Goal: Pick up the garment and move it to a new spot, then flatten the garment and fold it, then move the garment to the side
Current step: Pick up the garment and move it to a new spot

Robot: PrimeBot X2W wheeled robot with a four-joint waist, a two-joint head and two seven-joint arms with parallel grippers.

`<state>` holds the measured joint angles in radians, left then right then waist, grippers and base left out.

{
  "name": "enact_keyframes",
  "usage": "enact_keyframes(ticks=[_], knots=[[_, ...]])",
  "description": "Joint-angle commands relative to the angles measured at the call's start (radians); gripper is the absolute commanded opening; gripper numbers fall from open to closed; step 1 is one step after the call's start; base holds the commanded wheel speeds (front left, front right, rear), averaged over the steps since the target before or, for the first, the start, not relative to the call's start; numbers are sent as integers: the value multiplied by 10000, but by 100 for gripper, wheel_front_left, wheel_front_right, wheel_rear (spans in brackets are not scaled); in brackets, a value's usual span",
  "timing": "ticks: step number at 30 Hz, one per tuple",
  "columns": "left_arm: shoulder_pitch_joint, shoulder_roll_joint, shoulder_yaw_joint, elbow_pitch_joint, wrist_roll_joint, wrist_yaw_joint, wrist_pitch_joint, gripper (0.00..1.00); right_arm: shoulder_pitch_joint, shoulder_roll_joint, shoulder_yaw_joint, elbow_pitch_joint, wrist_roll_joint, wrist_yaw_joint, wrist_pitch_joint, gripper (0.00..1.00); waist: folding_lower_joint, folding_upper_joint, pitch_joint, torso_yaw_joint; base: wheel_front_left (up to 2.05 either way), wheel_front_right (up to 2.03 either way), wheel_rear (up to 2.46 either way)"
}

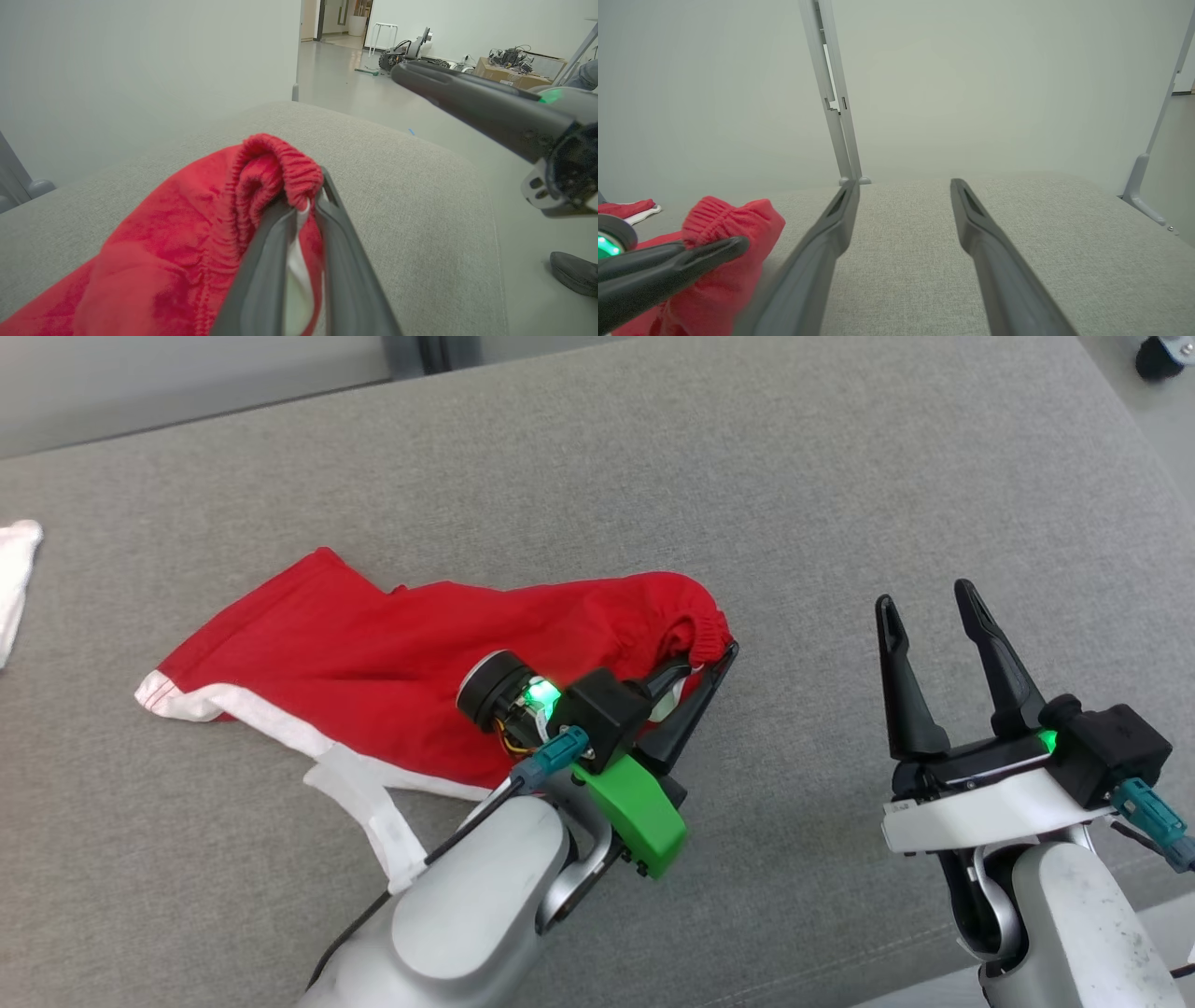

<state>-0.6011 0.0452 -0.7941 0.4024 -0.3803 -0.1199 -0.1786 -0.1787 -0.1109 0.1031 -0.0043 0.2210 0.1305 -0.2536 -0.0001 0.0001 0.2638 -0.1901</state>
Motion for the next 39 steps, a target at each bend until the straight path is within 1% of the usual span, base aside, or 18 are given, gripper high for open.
enact_keyframes(ticks=[1, 4, 5, 6, 7, 12, 14, 16, 18, 22, 25, 27, 30, 34, 39], knots=[[-295, 108, -245, 64, -212, 170, -103, 0, -243, 70, 6, 41, 44, 4, -71, 100, 1, -1, 1212, -1065, 0, 0, 0], [-690, 94, -922, 392, -637, 375, -128, 0, -332, 123, -21, 129, 34, 4, -113, 100, 1, -1, 1397, -1017, 0, 0, 0], [-773, 94, -1063, 498, -727, 422, -155, 3, -376, 132, -17, 149, 23, 4, -118, 100, 1, -1, 1422, -980, 0, 0, 0], [-871, 91, -1263, 596, -780, 453, -199, 58, -417, 131, -45, 172, -3, 5, -124, 100, 1, -1, 1430, -898, 0, 0, 0], [-939, 87, -1375, 650, -810, 499, -260, 100, -428, 123, -43, 196, -28, 4, -129, 100, 1, -1, 1417, -823, 0, 0, 0], [-1035, 82, -1872, 525, -919, 671, -601, 100, -377, 36, -128, 296, -97, 4, -119, 100, 1, -1, 1002, -191, 0, 0, 0], [-901, 83, -1916, 341, -898, 776, -695, 100, -273, -5, -132, 329, -136, 4, -121, 100, 1, -1, 777, 94, 0, 0, 0], [-666, 113, -1826, 153, -846, 916, -778, 100, -178, -64, -131, 362, -152, 4, -122, 100, 1, -1, 549, 375, 0, 0, 0], [-432, 317, -1566, -84, -825, 1177, -813, 100, -95, -96, -105, 383, -170, 4, -123, 100, 1, -1, 347, 633, 0, 0, 0], [175, 811, -605, -758, -978, 1890, -882, 100, 44, -179, -114, 381, -218, 4, -118, 100, 1, -1, 6, 1158, 0, 0, 0], [835, 1290, 457, -1379, -954, 2469, -860, 100, 195, -219, -173, 352, -229, 4, -116, 100, 1, -1, -179, 1505, 0, 0, 0], [1221, 1570, 1127, -1701, -851, 2735, -853, 100, 234, -236, -185, 329, -245, 4, -104, 100, 1, -1, -279, 1679, 0, 0, 0], [1867, 1913, 2221, -2129, -784, 3015, -852, 100, 396, -248, -202, 304, -280, 4, -24, 100, 1, -1, -465, 1938, 0, 0, 0], [2677, 2154, 3599, -2474, -640, 3123, -855, 100, 562, -253, -253, 222, -308, 4, 92, 100, 1, -1, -673, 2208, 0, 0, 0], [3545, 2171, 4971, -2587, -438, 2781, -855, 100, 790, -234, -249, 153, -275, 4, 216, 100, 1, -1, -986, 2337, 0, 0, 0]])
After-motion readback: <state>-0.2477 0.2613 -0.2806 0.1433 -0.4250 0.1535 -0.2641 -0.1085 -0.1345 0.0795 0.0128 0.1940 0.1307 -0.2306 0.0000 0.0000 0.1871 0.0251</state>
